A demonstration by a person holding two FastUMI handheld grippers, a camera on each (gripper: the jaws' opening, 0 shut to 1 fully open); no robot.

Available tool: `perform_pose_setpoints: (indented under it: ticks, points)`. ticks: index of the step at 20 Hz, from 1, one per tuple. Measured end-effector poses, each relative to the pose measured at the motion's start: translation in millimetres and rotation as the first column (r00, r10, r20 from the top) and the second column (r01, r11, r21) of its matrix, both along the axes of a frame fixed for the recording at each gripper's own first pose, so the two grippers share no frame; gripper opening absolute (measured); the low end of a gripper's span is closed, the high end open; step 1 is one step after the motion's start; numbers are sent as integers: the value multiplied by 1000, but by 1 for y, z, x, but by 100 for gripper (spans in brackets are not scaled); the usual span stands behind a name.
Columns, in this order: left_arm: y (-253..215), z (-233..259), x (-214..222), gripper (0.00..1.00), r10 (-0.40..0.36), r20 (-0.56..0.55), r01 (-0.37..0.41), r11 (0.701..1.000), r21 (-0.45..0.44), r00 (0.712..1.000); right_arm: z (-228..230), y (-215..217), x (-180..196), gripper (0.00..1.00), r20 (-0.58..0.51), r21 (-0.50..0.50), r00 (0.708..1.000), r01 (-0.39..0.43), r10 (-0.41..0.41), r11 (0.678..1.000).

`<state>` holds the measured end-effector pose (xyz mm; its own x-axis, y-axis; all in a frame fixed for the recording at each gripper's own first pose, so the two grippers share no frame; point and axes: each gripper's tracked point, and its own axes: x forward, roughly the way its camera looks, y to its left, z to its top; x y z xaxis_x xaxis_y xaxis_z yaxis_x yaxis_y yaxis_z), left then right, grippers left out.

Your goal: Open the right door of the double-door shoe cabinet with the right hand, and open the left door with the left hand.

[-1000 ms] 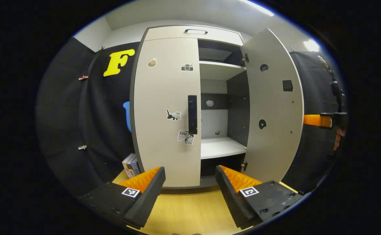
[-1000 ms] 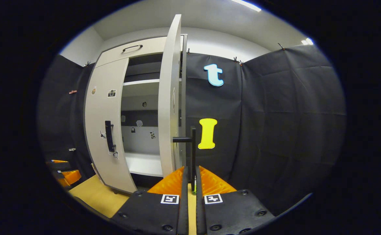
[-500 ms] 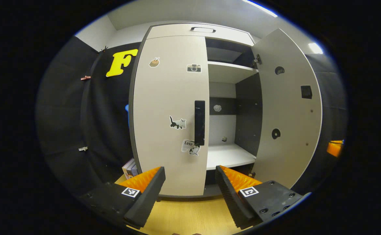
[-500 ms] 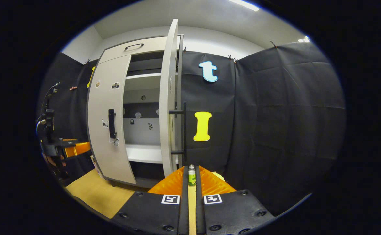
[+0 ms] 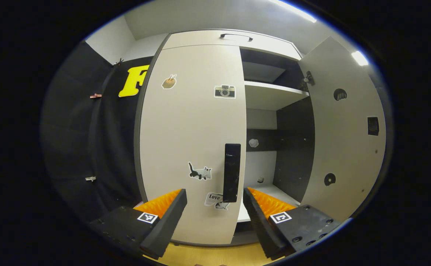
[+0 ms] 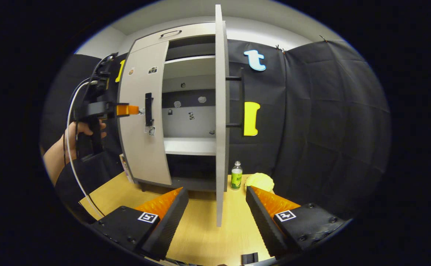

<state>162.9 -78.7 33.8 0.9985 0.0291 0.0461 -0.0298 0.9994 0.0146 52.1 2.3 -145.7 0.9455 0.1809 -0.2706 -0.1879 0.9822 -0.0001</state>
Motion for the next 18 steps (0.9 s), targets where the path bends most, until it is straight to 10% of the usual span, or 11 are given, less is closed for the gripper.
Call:
perform_pose_setpoints:
  ticks: [10,18]
  points:
    - [-26,-2,69,90,13,-52,-13,1000,-7,999,-27,-1,11,99,-36,20,996,-83,83,996]
    - [-22,-7,92,48,43,-86,-45,999,-23,995,-44,-10,29,99,-60,25,991,-117,118,993]
